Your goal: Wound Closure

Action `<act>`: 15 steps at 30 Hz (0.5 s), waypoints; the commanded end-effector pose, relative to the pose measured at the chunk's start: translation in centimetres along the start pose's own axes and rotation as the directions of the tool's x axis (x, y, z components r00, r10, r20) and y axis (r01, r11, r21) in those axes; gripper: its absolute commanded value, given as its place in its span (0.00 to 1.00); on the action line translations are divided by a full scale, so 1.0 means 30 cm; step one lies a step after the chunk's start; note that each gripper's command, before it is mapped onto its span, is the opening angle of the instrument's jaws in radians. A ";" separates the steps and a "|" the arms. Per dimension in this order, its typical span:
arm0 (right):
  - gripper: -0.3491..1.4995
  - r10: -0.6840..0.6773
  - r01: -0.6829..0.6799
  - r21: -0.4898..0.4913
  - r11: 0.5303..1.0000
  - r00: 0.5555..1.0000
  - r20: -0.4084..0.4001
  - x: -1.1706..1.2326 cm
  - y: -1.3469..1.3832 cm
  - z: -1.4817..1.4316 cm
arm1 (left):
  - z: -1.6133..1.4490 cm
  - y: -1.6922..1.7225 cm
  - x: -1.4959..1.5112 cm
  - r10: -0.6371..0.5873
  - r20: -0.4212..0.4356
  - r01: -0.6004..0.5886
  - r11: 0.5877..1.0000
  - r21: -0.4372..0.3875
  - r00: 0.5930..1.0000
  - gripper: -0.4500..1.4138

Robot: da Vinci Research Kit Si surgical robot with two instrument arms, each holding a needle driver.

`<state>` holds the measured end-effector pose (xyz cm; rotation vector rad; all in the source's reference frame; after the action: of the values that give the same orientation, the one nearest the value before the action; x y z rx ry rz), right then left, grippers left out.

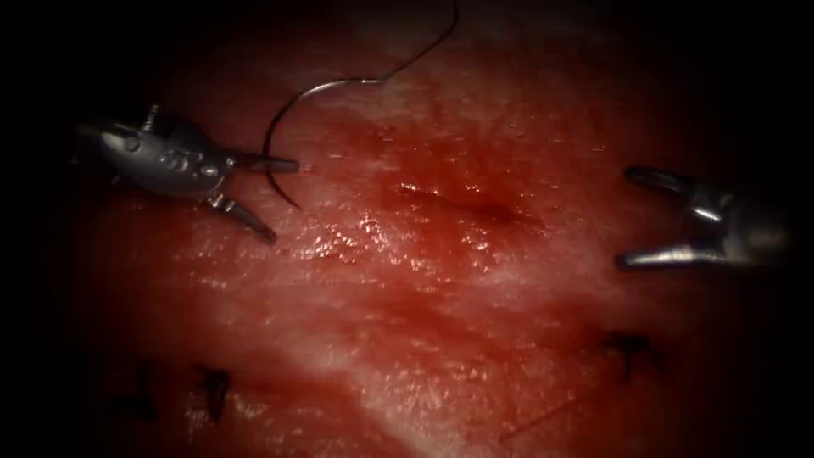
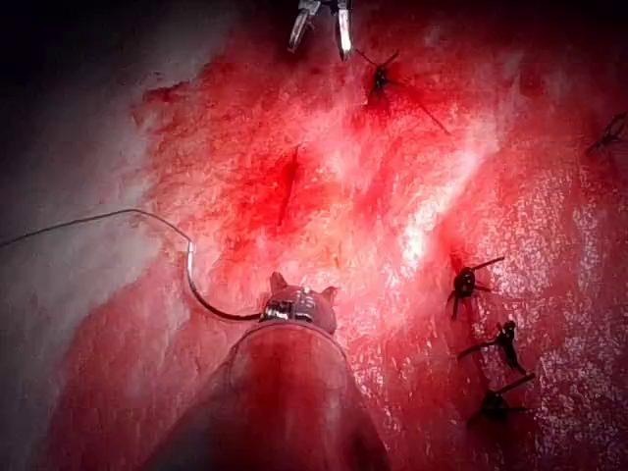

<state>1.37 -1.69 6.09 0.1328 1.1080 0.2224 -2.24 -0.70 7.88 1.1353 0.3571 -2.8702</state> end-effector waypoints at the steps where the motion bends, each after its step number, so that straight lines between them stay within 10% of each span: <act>1: 0.67 0.001 -0.001 0.002 1.000 1.000 -0.002 -0.0009 -0.0021 0.0028 | 0.003 0.001 -0.001 0.003 0.000 -0.003 1.000 -0.007 1.000 0.41; 15: 0.67 0.001 -0.001 0.000 1.000 1.000 -0.001 -0.0007 -0.0026 0.0041 | 0.009 -0.006 -0.011 0.005 0.050 -0.001 0.997 -0.079 0.999 0.46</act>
<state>1.41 -1.70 6.10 0.1310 1.1077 0.2235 -2.16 -0.56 8.27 1.0452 0.4665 -2.8458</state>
